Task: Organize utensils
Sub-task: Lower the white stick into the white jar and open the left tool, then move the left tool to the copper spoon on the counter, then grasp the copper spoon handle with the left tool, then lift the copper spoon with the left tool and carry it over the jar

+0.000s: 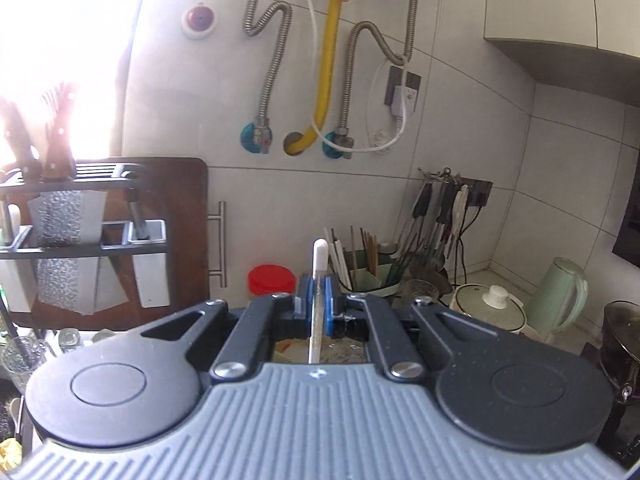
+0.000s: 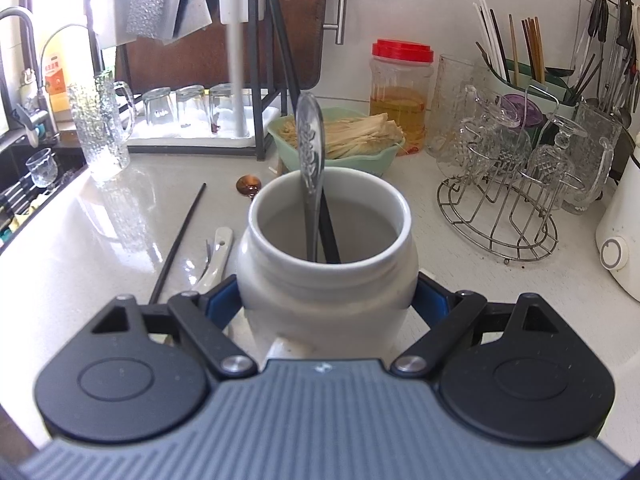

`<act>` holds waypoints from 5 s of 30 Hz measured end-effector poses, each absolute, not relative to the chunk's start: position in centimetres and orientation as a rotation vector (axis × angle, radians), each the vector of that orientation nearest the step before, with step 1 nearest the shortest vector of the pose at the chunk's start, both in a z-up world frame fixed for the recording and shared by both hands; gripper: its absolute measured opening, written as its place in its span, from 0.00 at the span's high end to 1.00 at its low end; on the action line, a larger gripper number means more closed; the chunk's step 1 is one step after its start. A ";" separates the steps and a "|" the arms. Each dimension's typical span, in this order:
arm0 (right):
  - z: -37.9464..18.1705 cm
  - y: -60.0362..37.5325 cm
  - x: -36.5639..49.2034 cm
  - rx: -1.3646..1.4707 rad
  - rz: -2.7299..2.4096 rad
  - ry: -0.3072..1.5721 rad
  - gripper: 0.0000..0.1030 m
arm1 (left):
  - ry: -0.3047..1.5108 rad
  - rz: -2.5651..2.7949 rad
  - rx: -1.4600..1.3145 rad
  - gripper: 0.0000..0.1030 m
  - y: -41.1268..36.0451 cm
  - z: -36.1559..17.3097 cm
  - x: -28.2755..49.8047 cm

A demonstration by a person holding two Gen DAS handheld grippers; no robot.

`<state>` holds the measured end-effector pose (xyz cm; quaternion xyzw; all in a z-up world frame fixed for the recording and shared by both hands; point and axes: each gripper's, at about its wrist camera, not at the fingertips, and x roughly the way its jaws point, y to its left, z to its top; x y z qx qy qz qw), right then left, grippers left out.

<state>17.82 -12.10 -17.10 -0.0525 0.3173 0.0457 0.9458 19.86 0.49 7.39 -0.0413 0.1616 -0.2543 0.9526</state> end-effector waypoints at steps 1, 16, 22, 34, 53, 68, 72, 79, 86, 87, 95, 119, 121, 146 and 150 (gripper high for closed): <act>-17.1 -12.1 17.8 -0.107 0.095 0.646 0.12 | 0.334 -0.520 -0.081 0.94 0.1 7.3 20.0; -17.1 -12.3 17.8 -0.111 0.110 0.637 0.12 | 0.490 -0.556 -0.039 0.94 -3.4 1.2 21.9; -17.2 -12.3 17.7 -0.113 0.113 0.635 0.12 | 0.566 -0.535 -0.010 0.94 -3.9 -1.7 22.6; -17.2 -12.3 17.7 -0.111 0.119 0.630 0.12 | 0.624 -0.498 0.017 0.93 -4.1 -3.6 23.9; -17.2 -12.1 17.9 -0.115 0.115 0.633 0.12 | 0.612 -0.367 -0.070 0.68 2.2 -2.0 23.5; -17.0 -12.0 18.2 -0.110 0.101 0.661 0.12 | 0.792 -0.274 -0.101 0.68 6.9 -9.4 23.1; -16.9 -12.0 18.3 -0.111 0.101 0.672 0.12 | 0.824 -0.286 -0.101 0.68 7.1 -10.9 23.5; -16.9 -12.0 18.4 -0.108 0.096 0.683 0.12 | 0.900 -0.270 -0.158 0.58 8.3 -14.0 25.1; -16.9 -11.9 18.2 -0.103 0.079 0.686 0.12 | 0.954 -0.289 -0.298 0.55 9.8 -17.0 28.7; -16.9 -11.8 18.2 -0.104 0.075 0.685 0.12 | 0.959 -0.291 -0.305 0.55 9.8 -17.4 29.4; -16.8 -11.6 18.2 -0.100 0.053 0.694 0.12 | 0.972 -0.299 -0.348 0.55 9.1 -20.3 35.5; -16.8 -11.3 18.2 -0.083 0.002 0.701 0.12 | 0.890 -0.356 -0.135 0.67 4.9 -23.4 43.6; -16.8 -11.3 18.2 -0.085 0.002 0.701 0.12 | 0.886 -0.364 -0.116 0.69 4.5 -23.5 43.5; -16.9 -11.4 18.5 -0.092 0.010 0.690 0.12 | 0.796 -0.385 -0.157 0.99 4.9 -18.3 39.1; -16.9 -11.5 18.7 -0.094 0.015 0.684 0.12 | 0.753 -0.385 -0.127 0.99 4.7 -16.6 36.7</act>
